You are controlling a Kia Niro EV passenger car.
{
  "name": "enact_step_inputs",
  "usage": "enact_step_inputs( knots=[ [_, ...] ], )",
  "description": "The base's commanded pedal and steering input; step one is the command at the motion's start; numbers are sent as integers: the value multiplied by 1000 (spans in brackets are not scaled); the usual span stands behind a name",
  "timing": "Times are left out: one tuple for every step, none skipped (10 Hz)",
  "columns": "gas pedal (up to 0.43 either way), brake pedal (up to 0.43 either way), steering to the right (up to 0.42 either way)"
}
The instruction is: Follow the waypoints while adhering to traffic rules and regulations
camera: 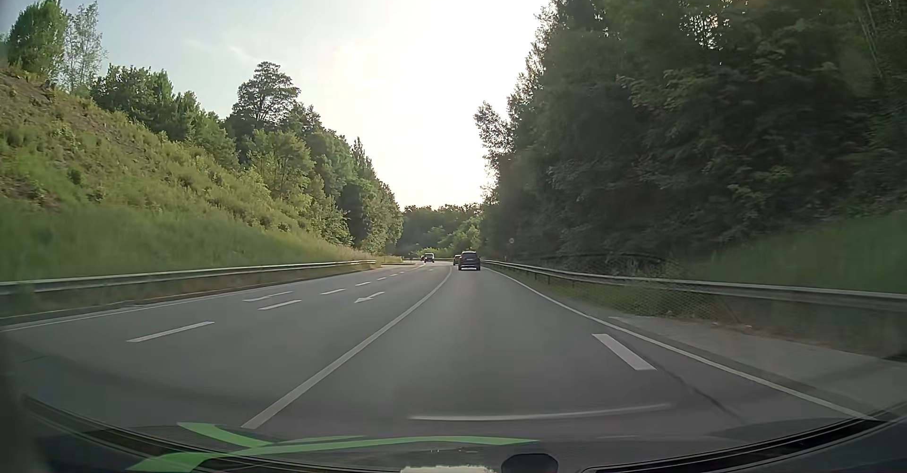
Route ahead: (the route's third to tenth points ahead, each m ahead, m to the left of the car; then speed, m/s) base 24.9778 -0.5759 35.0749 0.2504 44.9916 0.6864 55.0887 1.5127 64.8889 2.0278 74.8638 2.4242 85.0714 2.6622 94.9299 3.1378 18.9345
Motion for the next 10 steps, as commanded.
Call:
enact_step_inputs(
  knots=[
    [299, 0, -3],
    [299, 0, -3],
    [299, 0, -4],
    [287, 0, -4],
    [268, 0, -4],
    [268, 0, -4],
    [268, 0, -5],
    [268, 0, -5],
    [268, 0, -4],
    [268, 0, -4]
  ],
)
